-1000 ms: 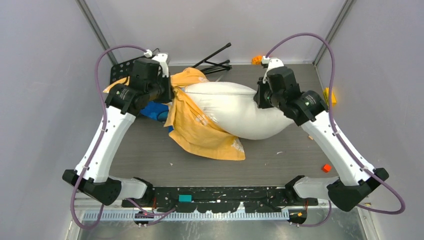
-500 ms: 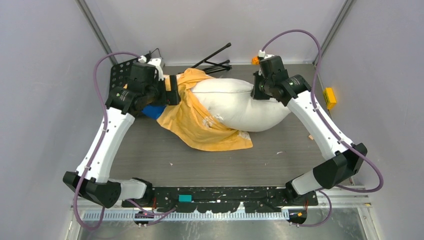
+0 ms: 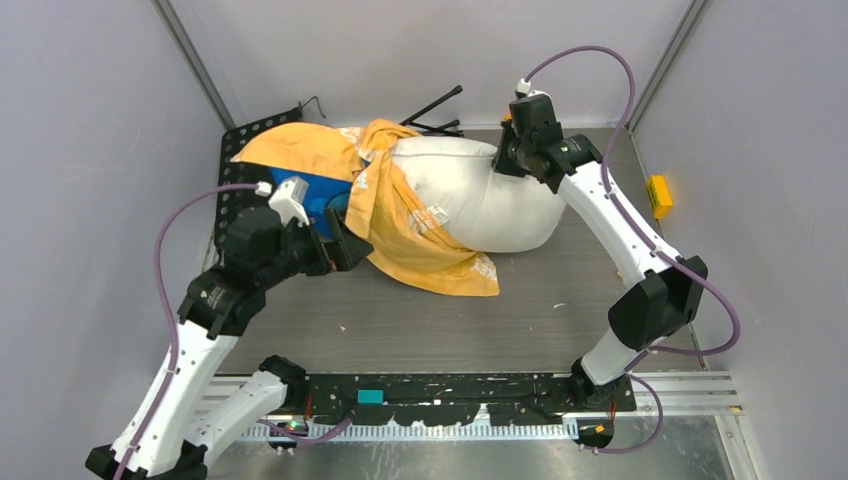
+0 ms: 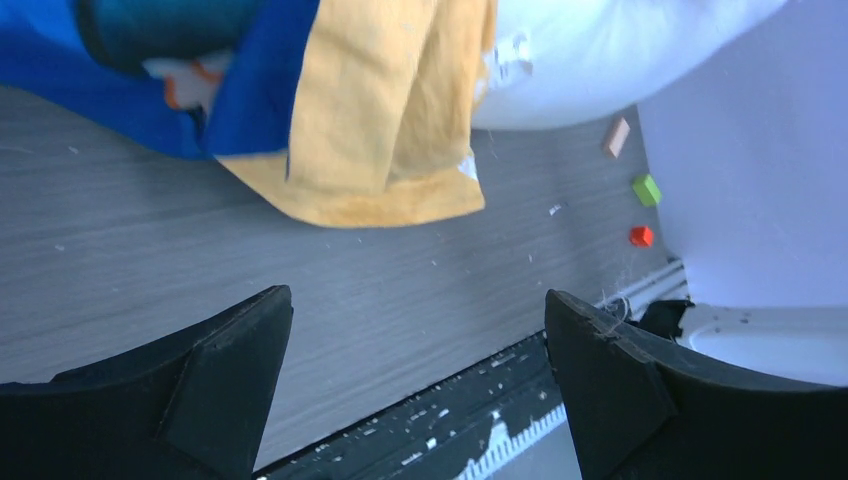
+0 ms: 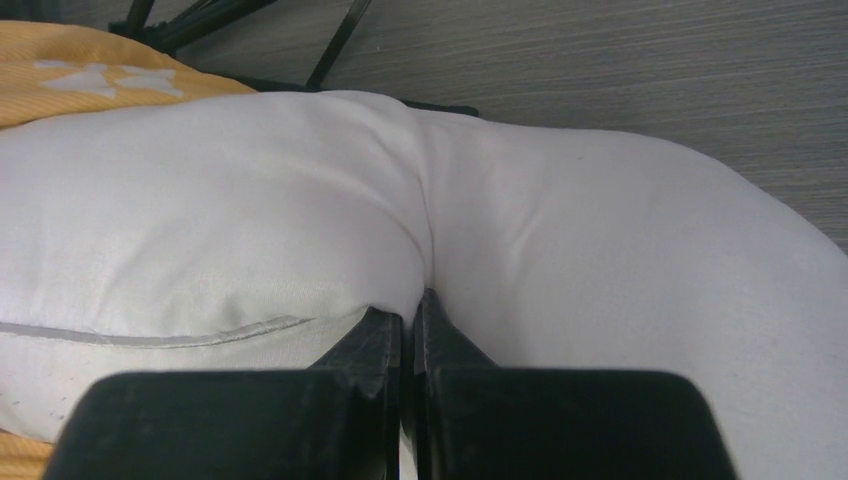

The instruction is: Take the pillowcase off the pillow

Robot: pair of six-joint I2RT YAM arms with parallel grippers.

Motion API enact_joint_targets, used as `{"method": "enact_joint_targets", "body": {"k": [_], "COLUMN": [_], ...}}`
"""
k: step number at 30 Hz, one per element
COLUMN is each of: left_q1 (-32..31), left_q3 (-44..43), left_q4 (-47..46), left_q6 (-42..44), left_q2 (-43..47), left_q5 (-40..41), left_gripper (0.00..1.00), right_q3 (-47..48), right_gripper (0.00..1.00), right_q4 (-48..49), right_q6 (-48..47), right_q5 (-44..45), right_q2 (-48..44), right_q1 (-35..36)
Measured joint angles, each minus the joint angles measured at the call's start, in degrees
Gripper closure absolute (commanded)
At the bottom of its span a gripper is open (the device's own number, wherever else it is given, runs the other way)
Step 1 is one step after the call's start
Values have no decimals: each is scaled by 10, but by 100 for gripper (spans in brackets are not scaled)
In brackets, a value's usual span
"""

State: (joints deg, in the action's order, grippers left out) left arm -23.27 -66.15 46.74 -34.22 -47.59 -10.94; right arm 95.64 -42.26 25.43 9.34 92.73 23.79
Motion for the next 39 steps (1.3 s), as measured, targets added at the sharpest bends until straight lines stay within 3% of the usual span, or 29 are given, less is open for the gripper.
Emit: {"method": "enact_joint_targets", "body": {"k": [5, 11, 17, 25, 27, 28, 31, 33, 39], "left_q1": [-101, -217, -277, -284, -279, -276, -261, -252, -253], "left_q3": [136, 245, 252, 250, 250, 250, 242, 229, 183], "left_q4": [-95, -224, -355, -465, -486, -499, -525, -521, -449], "left_q6": [-92, -158, -179, -215, -218, -219, -193, -174, -66], "left_q2": [51, 6, -80, -197, -220, -233, -270, -286, -270], "left_q5": [71, 190, 271, 353, 368, 374, 389, 402, 486], "left_gripper": [0, 0, 0, 5, 13, 23, 74, 97, 100], "right_q3": [6, 6, -4, -26, -36, -43, -57, -65, -76], "right_gripper": [100, 100, 100, 100, 100, 100, 100, 100, 100], "right_q4": [10, 11, 17, 19, 23, 25, 28, 29, 36], "right_q6": [9, 17, 18, 18, 18, 19, 19, 19, 3], "right_q5": [-1, -7, -7, -11, -16, -19, -24, -24, -4], "right_q2": [7, 7, -1, -28, -35, -40, -55, -63, -81], "right_q1": [-2, -3, -3, -2, -2, -2, -2, -2, -7]}}
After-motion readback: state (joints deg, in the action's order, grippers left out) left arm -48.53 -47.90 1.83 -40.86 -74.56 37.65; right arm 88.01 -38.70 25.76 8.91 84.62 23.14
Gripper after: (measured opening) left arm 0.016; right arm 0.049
